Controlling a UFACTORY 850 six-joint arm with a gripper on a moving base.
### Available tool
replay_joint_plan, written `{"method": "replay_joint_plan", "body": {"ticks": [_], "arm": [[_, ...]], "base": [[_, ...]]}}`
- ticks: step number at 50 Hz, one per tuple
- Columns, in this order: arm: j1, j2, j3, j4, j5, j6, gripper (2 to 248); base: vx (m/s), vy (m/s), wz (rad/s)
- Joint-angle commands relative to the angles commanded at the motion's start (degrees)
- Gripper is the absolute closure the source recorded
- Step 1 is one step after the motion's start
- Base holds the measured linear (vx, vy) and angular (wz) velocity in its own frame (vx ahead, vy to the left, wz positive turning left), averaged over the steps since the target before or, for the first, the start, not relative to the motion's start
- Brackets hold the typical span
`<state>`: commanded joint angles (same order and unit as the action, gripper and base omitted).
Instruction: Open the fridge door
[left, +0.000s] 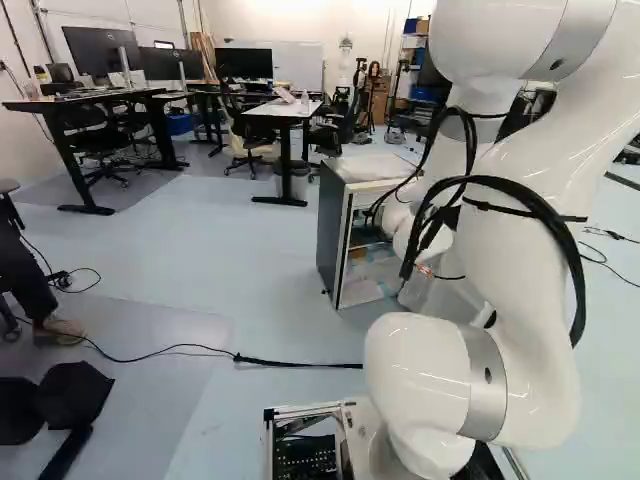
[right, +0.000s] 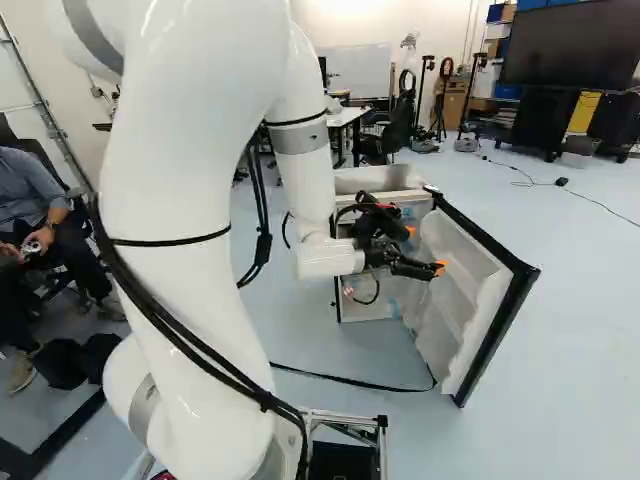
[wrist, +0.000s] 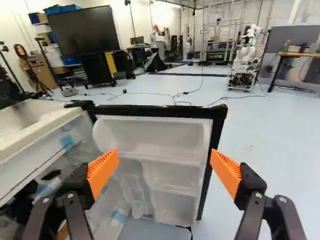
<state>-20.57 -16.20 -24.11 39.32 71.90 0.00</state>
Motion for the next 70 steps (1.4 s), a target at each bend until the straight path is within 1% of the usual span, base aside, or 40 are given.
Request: {"method": "replay_joint_plan", "body": {"ticks": [18,41,47,57,70], "arm": [[4.09,6.40,3.80,-7.82,-4.35,0.00,3],[10.59,16.57,9.84,-20.23,-11.27,0.00,3],[12.03,18.83,11.18,-22.99,-12.81,0.00,3],[14.30,22.37,13.28,-27.33,-15.22,0.00,3],[16.65,26.05,15.47,-31.82,-17.72,0.00,3]], "base": [[0.000,0.000,0.000],[0.000,0.000,0.000],[0.000,0.000,0.000],[0.000,0.000,0.000],[0.000,0.000,0.000]]}}
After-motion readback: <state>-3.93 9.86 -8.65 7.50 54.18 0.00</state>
